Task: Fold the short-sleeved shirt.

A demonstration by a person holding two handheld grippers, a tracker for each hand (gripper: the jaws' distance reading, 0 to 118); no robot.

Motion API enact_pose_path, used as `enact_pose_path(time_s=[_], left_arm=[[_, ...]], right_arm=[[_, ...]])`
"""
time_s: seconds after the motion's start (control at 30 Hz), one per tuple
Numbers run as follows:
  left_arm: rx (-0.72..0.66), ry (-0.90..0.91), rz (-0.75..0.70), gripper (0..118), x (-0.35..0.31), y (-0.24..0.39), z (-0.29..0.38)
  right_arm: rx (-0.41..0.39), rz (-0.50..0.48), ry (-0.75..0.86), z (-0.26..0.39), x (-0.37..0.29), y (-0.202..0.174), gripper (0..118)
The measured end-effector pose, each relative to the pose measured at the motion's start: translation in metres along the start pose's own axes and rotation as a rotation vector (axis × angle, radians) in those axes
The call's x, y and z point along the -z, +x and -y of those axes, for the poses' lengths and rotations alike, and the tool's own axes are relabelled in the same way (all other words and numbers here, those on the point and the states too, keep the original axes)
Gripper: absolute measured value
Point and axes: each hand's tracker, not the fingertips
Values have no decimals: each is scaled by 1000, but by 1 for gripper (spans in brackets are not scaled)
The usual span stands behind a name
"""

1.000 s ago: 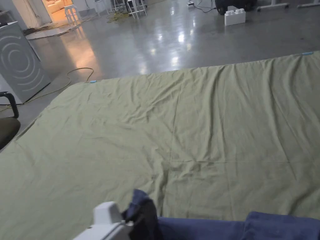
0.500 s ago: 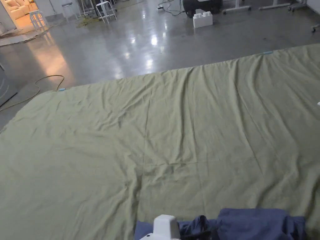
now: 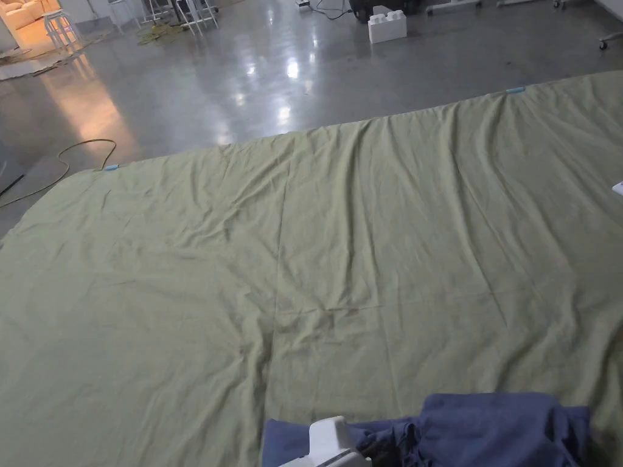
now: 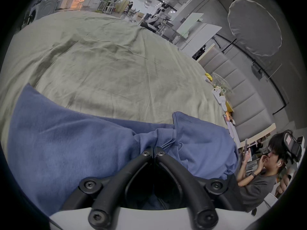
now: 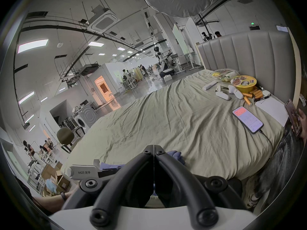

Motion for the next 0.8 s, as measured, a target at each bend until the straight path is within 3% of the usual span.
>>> enact_pose_path(time_s=[0.1, 0.23, 0.27, 0.37, 0.4, 0.5, 0.6, 0.67, 0.7, 0.8], left_arm=[[46, 35, 14, 2, -26, -3, -11], [-132, 209, 57, 3, -92, -47, -21], [-171, 227, 49, 11, -103, -65, -25], [-334, 250, 60, 78, -127, -122, -27], [-375, 268, 71, 85, -132, -141, -24], [-548, 265, 170, 85, -126, -177, -12], [-577, 181, 249, 81, -98, -184, -2], [-556, 159, 263, 53, -78, -182, 6], [-567, 169, 278, 18, -75, -180, 7], [-614, 155, 251, 14, -64, -175, 7]], right_arm=[[0, 2, -19, -1, 7, -5, 0], [-35, -22, -23, -4, 10, -5, 0], [-39, -29, -28, -4, 12, -6, 0], [-52, -34, -38, -2, 14, -8, 0], [-52, -35, -44, -1, 15, -8, 0], [-37, -22, -65, 5, 16, -6, 0], [-14, -8, -78, 7, 13, -3, 0], [-18, 4, -76, 5, 9, -3, 0], [-26, 13, -72, 4, 7, -3, 0], [-28, 35, -53, 0, 1, -2, 0]])
